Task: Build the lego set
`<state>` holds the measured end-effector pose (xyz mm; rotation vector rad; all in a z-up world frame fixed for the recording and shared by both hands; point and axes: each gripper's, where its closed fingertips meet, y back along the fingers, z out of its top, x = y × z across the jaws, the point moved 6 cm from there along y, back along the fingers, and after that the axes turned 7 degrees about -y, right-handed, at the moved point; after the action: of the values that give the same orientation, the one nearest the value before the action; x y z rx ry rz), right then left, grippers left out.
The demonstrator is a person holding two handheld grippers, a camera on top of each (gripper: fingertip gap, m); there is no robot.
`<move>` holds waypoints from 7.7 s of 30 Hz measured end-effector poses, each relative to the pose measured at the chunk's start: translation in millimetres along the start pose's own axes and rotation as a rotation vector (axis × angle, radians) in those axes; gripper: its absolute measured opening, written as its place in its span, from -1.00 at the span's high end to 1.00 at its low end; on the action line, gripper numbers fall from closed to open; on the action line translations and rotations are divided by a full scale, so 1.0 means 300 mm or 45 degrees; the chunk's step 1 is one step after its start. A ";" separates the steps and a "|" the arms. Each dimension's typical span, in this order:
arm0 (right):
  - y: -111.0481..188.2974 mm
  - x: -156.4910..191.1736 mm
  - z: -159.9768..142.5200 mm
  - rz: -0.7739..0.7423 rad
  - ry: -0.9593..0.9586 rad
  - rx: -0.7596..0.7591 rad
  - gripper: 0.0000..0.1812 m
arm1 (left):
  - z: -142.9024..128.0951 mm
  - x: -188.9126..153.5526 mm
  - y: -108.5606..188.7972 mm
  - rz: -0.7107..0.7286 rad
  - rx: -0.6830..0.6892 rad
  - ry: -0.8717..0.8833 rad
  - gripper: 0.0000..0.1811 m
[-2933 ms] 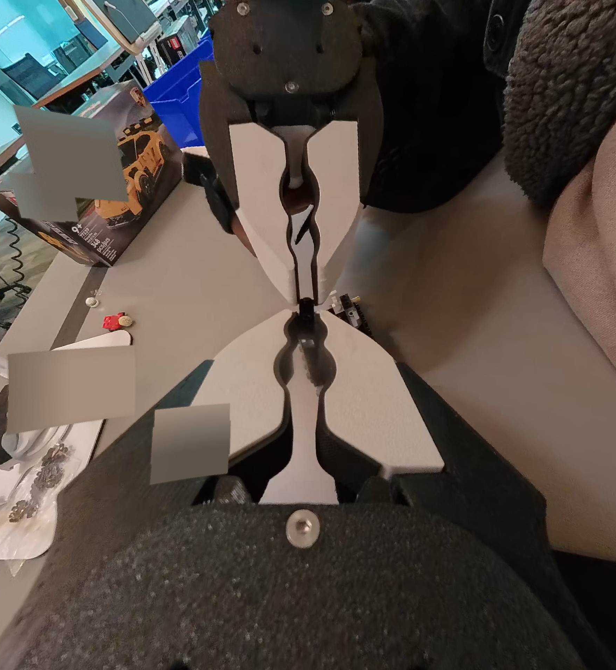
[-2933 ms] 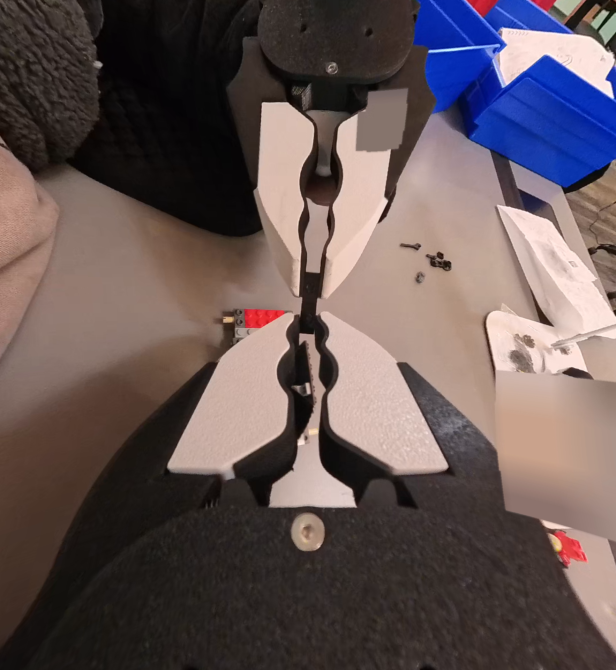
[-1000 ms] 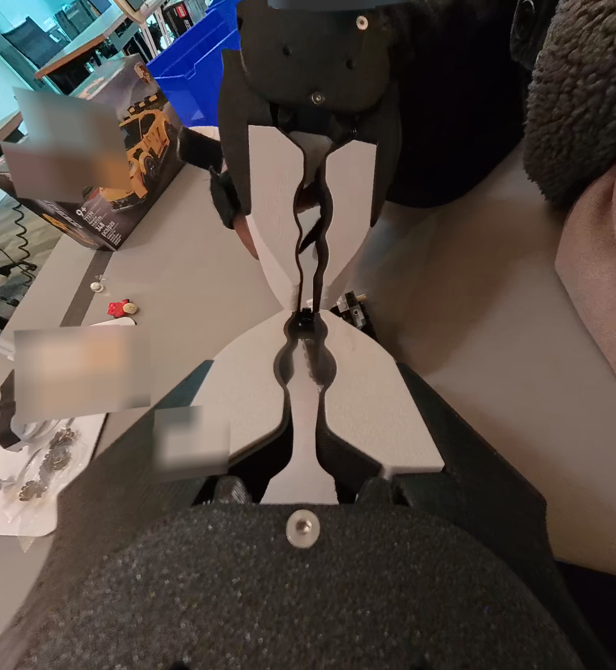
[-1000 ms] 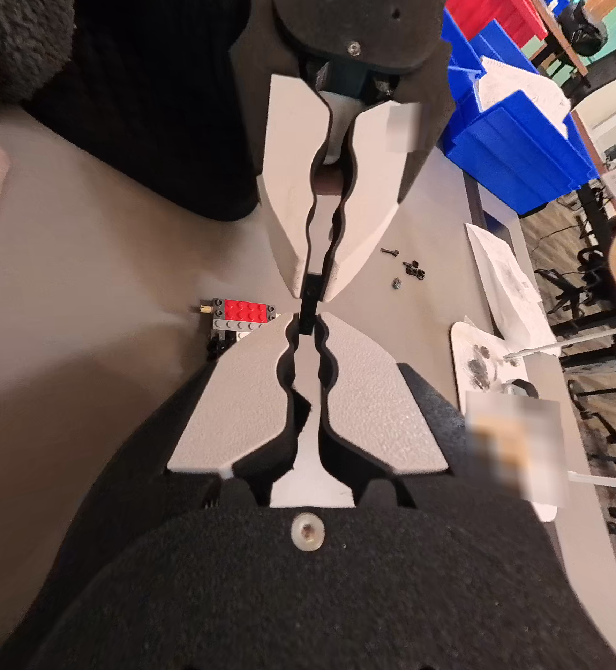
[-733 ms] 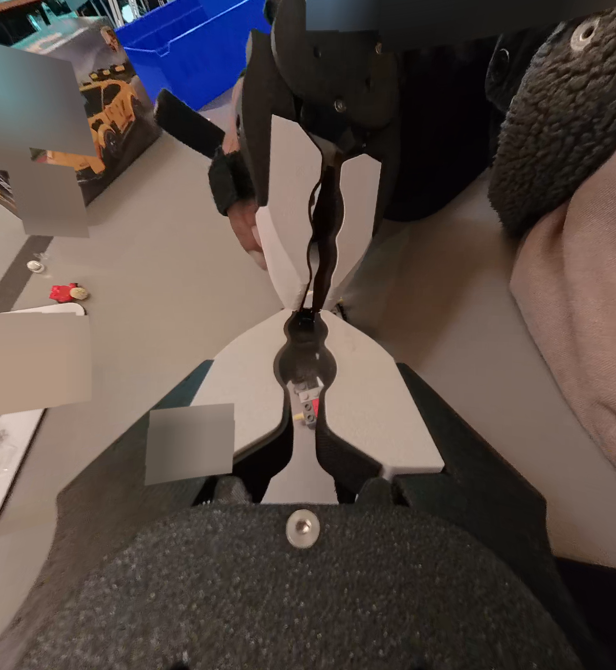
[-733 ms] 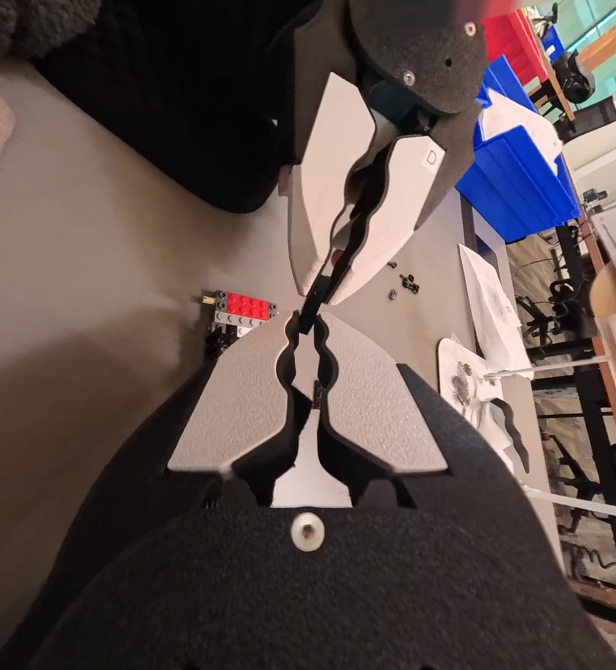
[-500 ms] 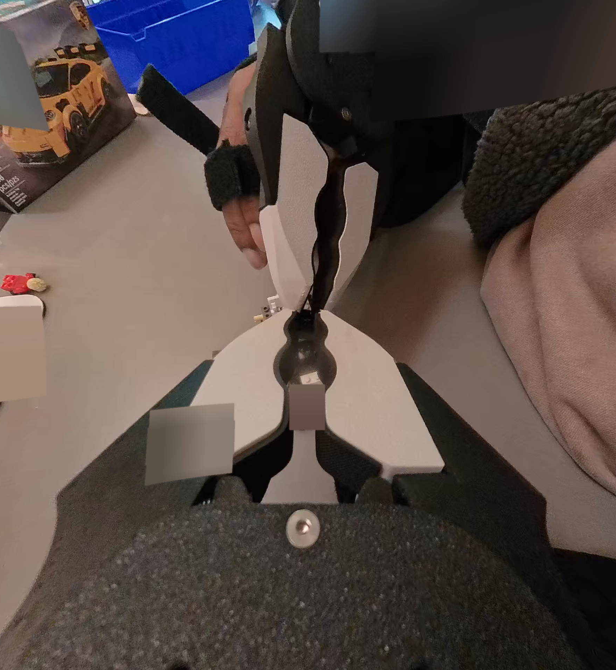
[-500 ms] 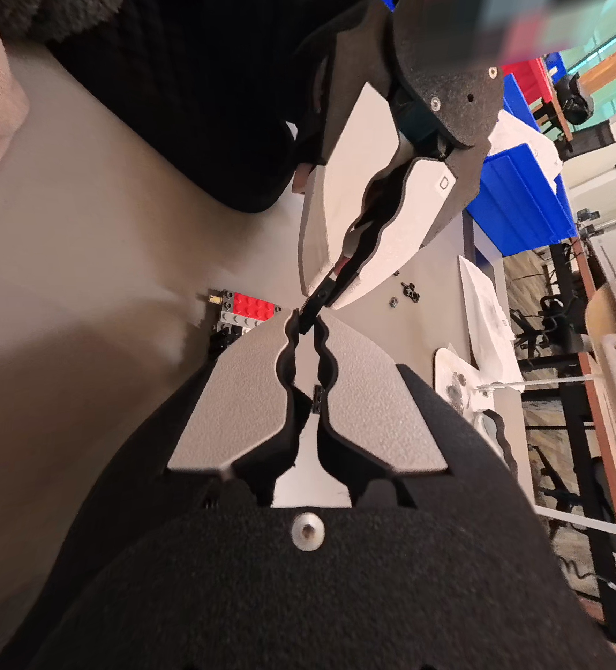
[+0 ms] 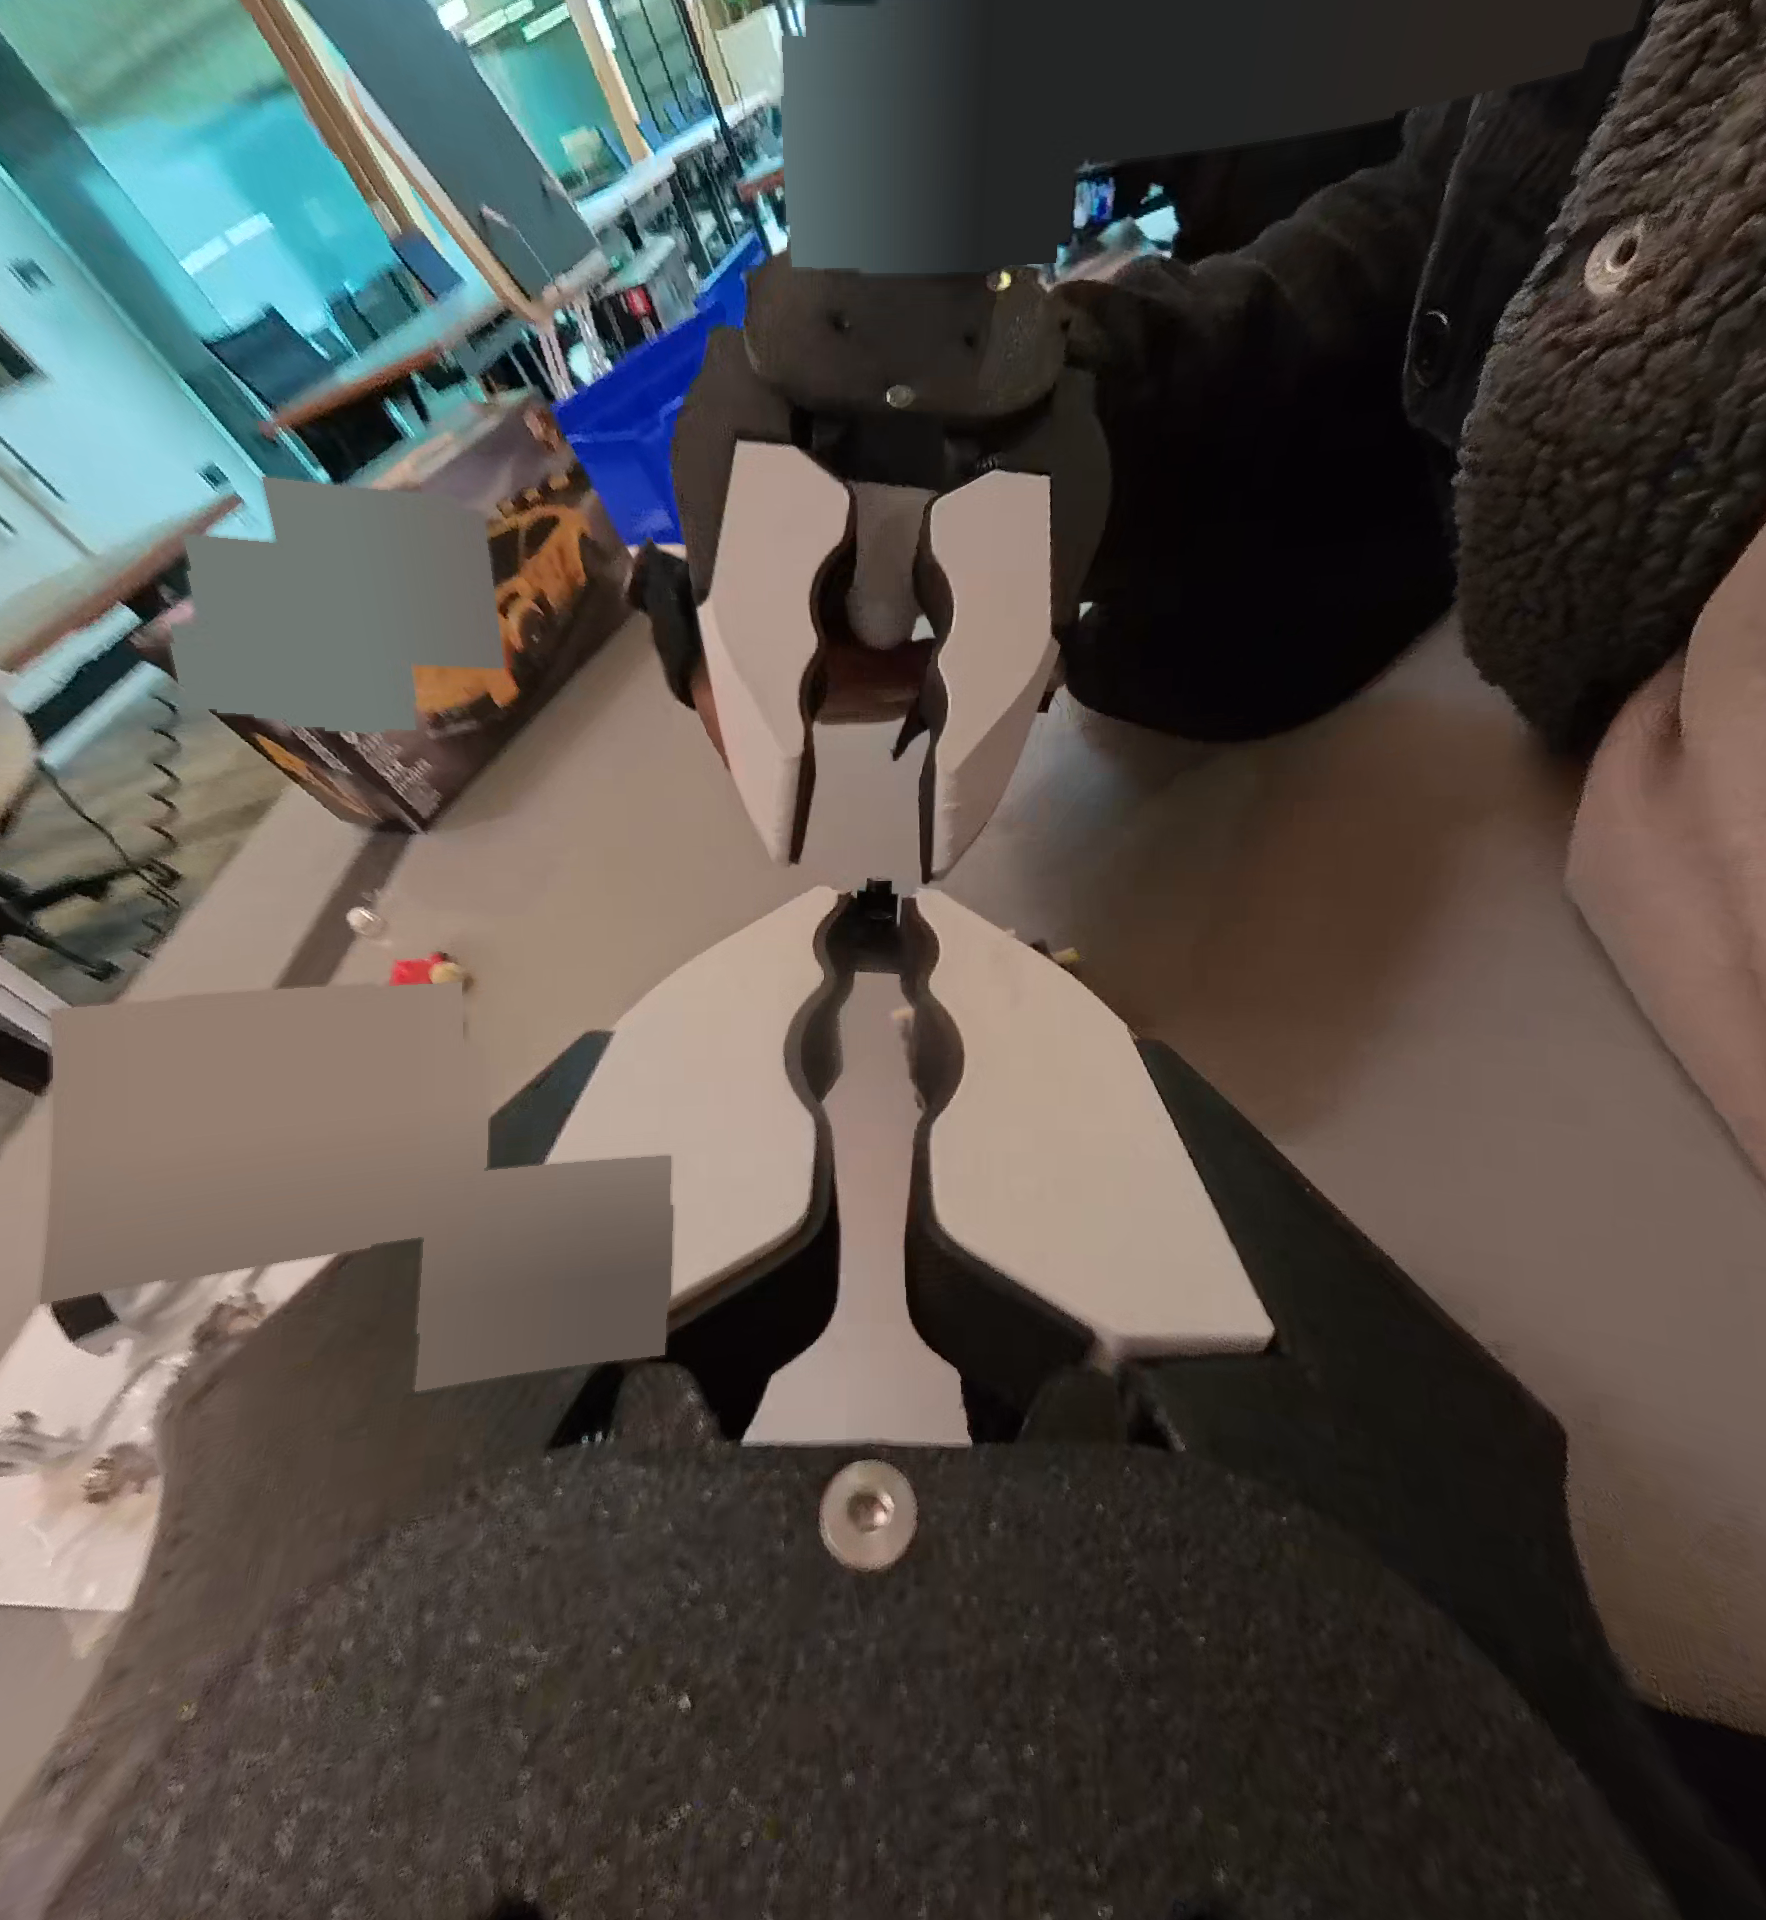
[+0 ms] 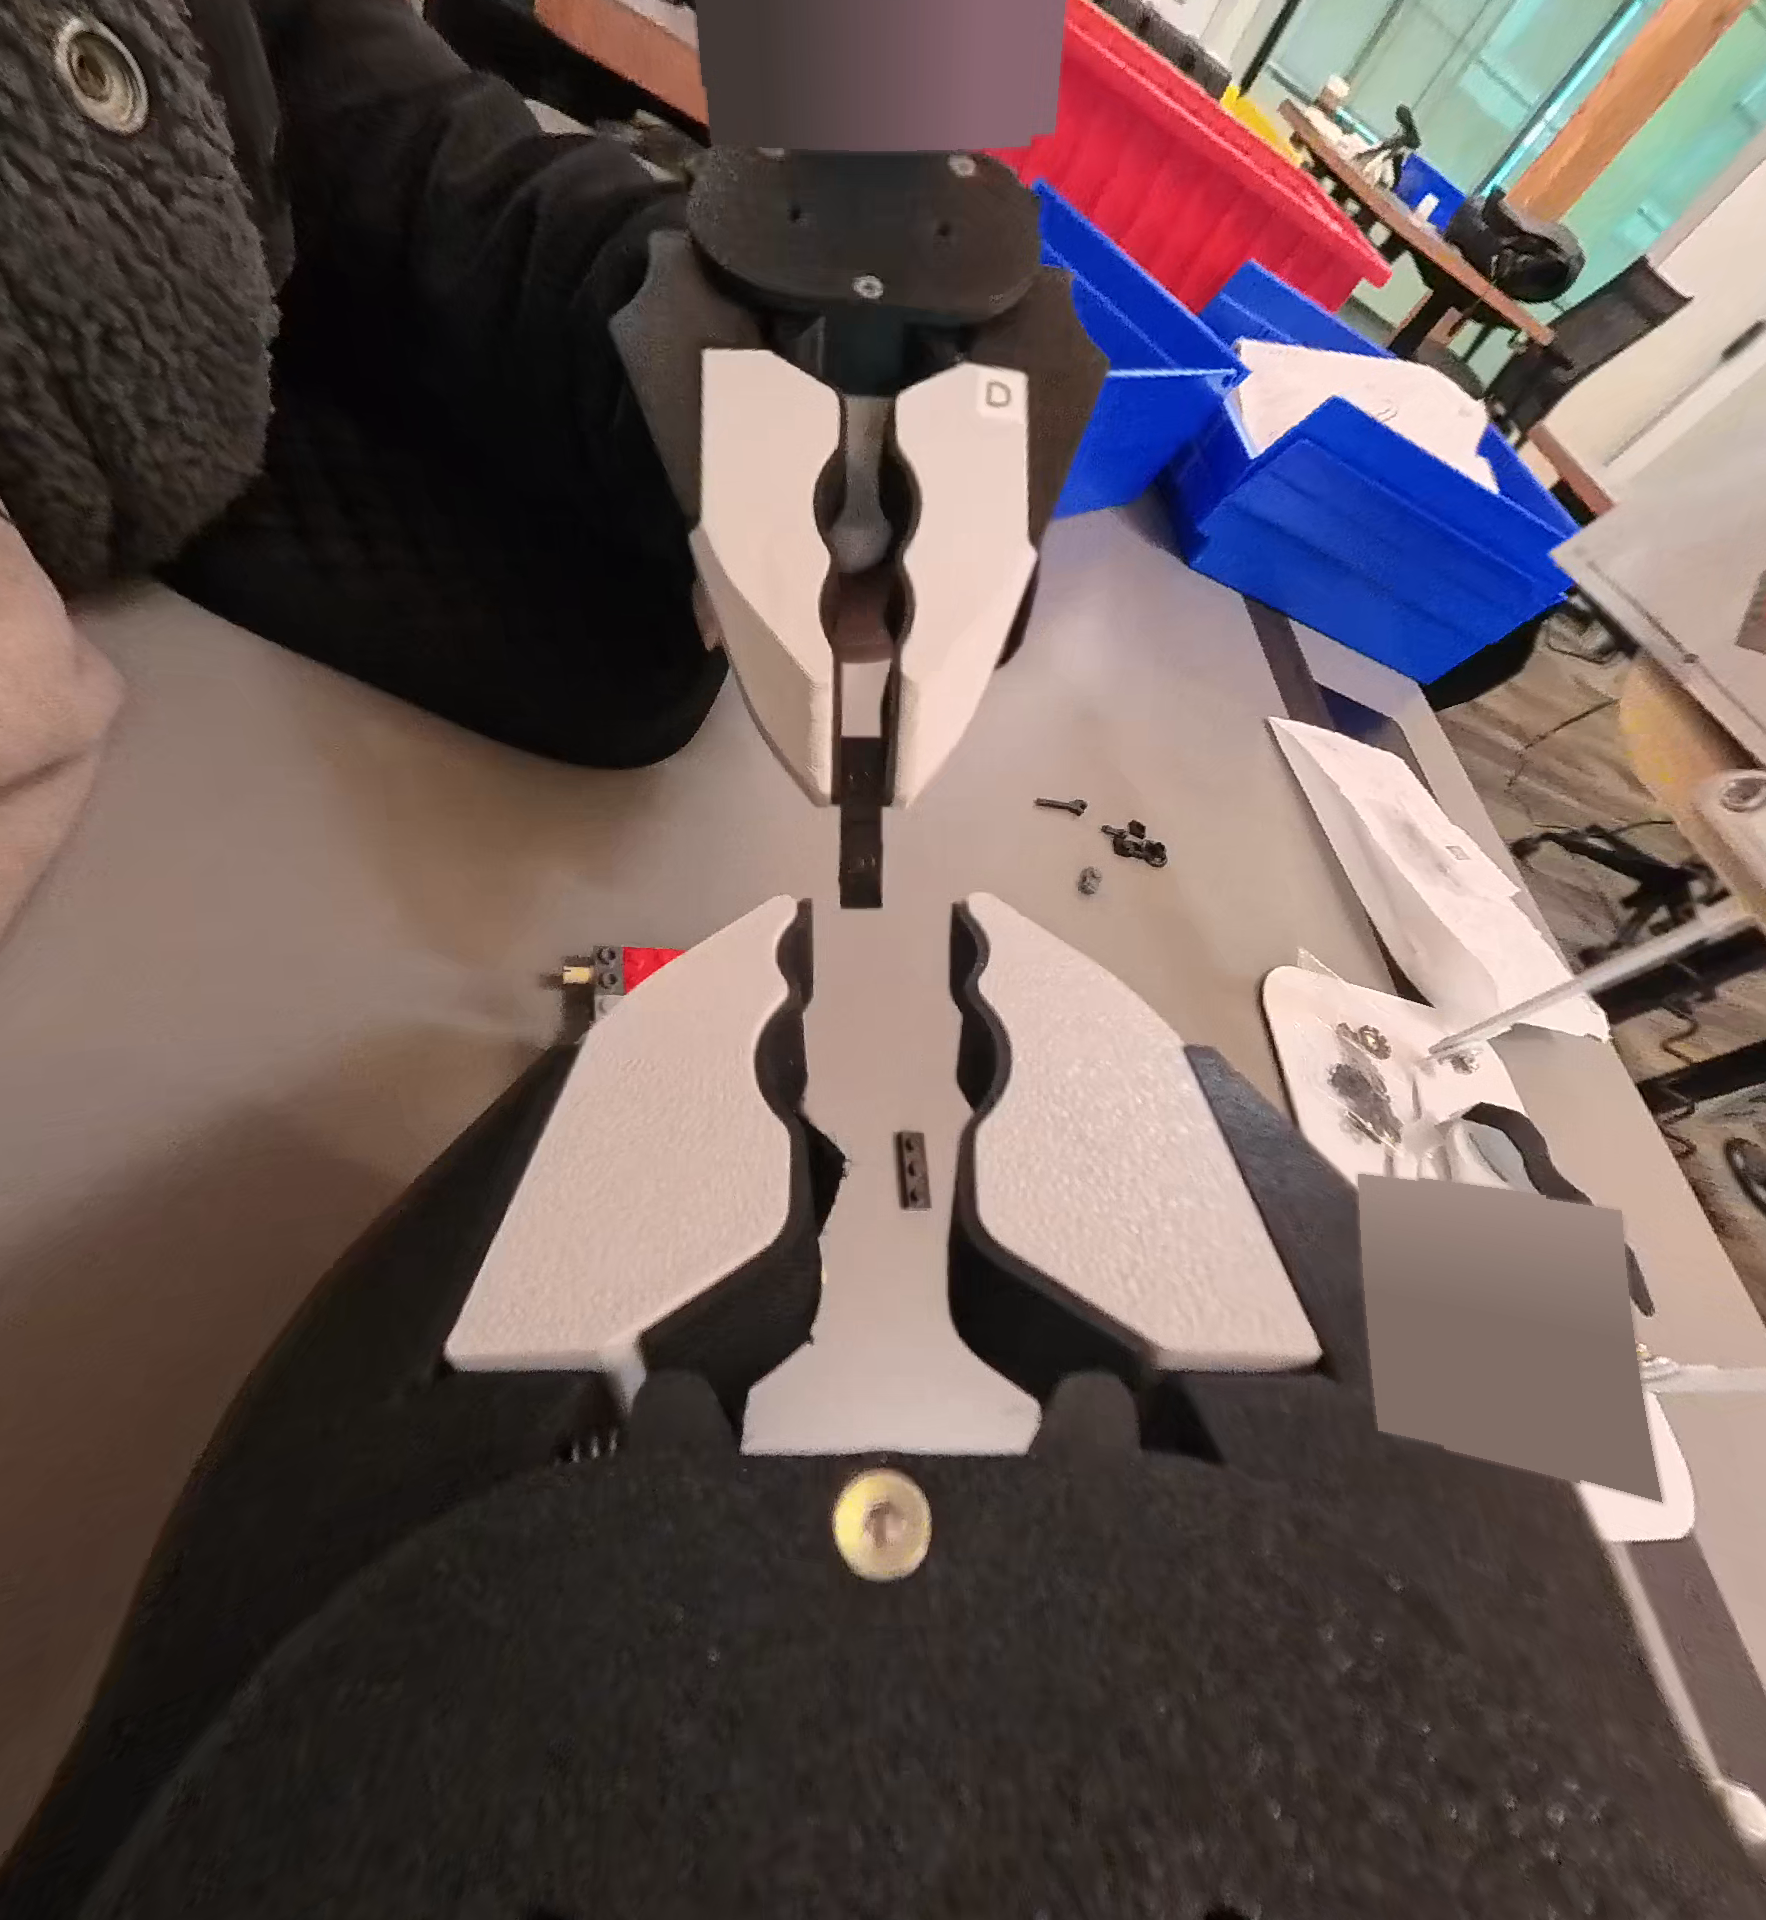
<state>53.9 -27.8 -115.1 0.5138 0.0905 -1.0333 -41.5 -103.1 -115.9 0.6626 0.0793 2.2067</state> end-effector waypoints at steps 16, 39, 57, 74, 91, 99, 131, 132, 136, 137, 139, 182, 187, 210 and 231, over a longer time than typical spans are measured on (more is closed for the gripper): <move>-0.031 -0.067 -0.112 -0.047 -0.242 0.145 0.82 | -0.074 0.038 -0.004 0.042 -0.033 0.142 0.91; -0.173 -0.133 -0.304 0.243 -0.306 0.768 0.92 | -0.357 0.034 -0.079 -0.043 0.614 0.461 0.80; -0.220 -0.112 -0.278 0.276 -0.279 0.700 0.92 | -0.330 0.107 -0.046 0.068 0.537 0.564 0.91; -0.104 -0.202 -0.215 0.164 -0.368 0.444 0.75 | -0.321 0.097 -0.058 0.036 0.523 0.564 0.91; -0.168 -0.130 -0.290 0.186 -0.357 0.706 0.77 | -0.324 0.248 -0.145 -0.045 0.600 0.391 0.91; -0.194 -0.110 -0.280 0.230 -0.425 0.718 0.91 | -0.344 0.212 -0.070 -0.012 0.582 0.445 0.91; -0.164 -0.216 -0.349 0.129 -0.188 0.648 0.95 | -0.374 0.133 -0.085 -0.098 0.630 0.458 0.92; -0.168 -0.223 -0.348 0.151 -0.195 0.657 0.95 | -0.374 0.134 -0.085 -0.098 0.629 0.460 0.92; -0.180 -0.255 -0.348 0.399 -0.511 0.720 0.95 | -0.378 0.134 -0.082 -0.102 0.631 0.473 0.91; -0.181 -0.268 -0.352 0.471 -0.625 0.733 0.95 | -0.379 0.134 -0.081 -0.104 0.629 0.476 0.92; -0.181 -0.291 -0.359 0.616 -0.854 0.766 0.95 | -0.381 0.133 -0.081 -0.113 0.627 0.482 0.92; -0.181 -0.182 -0.301 0.317 -0.293 0.512 0.79 | -0.336 0.116 -0.155 -0.121 0.629 0.440 0.91; -0.197 -0.185 -0.307 0.322 -0.284 0.507 0.82 | -0.333 0.121 -0.171 -0.107 0.654 0.470 0.91; -0.194 -0.198 -0.311 0.437 -0.191 0.580 0.91 | -0.344 0.098 -0.166 -0.138 0.709 0.465 0.91; -0.156 -0.240 -0.307 0.470 -0.223 0.620 0.84 | -0.353 0.103 -0.160 -0.142 0.740 0.547 0.91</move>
<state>-7.5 52.0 -190.8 0.8419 -0.4080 -0.7280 -76.1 -31.7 -206.4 0.4548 0.9801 2.1832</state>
